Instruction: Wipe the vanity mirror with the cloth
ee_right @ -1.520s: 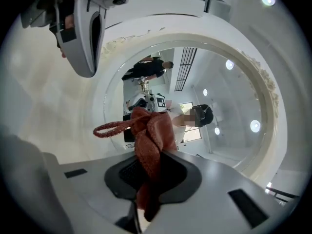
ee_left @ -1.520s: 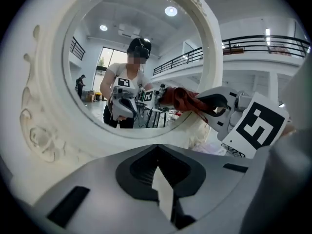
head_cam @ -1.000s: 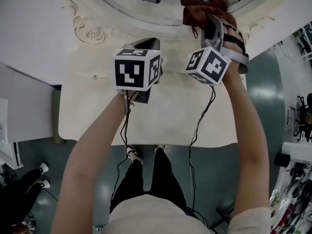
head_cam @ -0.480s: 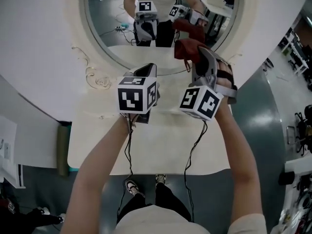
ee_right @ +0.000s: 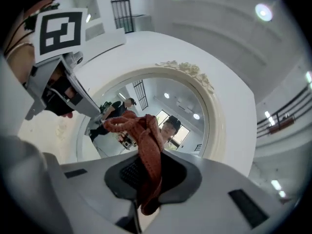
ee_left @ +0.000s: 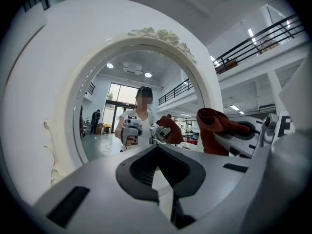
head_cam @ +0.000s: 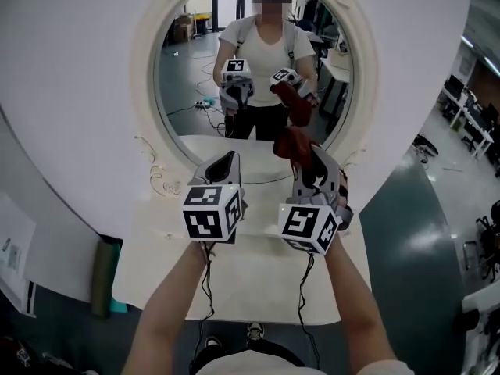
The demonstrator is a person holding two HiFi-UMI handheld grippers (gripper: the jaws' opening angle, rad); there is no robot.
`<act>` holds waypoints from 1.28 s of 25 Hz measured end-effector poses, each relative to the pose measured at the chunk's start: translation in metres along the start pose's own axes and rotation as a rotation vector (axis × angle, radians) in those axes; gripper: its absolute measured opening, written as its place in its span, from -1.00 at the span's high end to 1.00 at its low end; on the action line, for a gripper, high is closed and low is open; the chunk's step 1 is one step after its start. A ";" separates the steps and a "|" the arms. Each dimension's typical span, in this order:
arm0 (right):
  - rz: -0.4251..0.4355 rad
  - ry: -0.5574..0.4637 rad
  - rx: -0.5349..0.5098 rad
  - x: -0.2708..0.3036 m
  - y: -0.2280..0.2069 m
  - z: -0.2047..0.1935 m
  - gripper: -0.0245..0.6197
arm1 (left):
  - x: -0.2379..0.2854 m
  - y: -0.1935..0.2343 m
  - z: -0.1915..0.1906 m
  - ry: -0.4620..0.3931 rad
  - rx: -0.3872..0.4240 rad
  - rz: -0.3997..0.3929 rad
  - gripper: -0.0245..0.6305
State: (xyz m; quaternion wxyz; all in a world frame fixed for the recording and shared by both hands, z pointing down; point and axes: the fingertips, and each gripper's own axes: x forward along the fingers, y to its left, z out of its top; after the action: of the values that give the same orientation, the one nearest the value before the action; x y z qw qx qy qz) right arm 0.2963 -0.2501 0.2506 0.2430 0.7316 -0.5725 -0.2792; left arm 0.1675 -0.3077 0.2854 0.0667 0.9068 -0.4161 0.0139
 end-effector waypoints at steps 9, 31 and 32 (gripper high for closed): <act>0.063 0.125 0.453 -0.059 0.074 -0.018 0.74 | -0.060 0.008 -0.037 0.016 -0.079 0.002 0.91; 0.035 0.270 0.605 -0.189 0.132 0.014 0.74 | -0.186 0.008 -0.088 0.068 -0.109 -0.067 0.91; 0.039 0.268 0.606 -0.192 0.133 0.013 0.74 | -0.187 0.008 -0.091 0.073 -0.111 -0.061 0.91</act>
State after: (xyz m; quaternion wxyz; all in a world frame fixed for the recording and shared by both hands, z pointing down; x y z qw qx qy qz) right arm 0.1580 -0.0940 0.3557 0.0926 0.7897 -0.6064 0.0074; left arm 0.0420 -0.1597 0.3611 0.1325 0.9128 -0.3857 0.0220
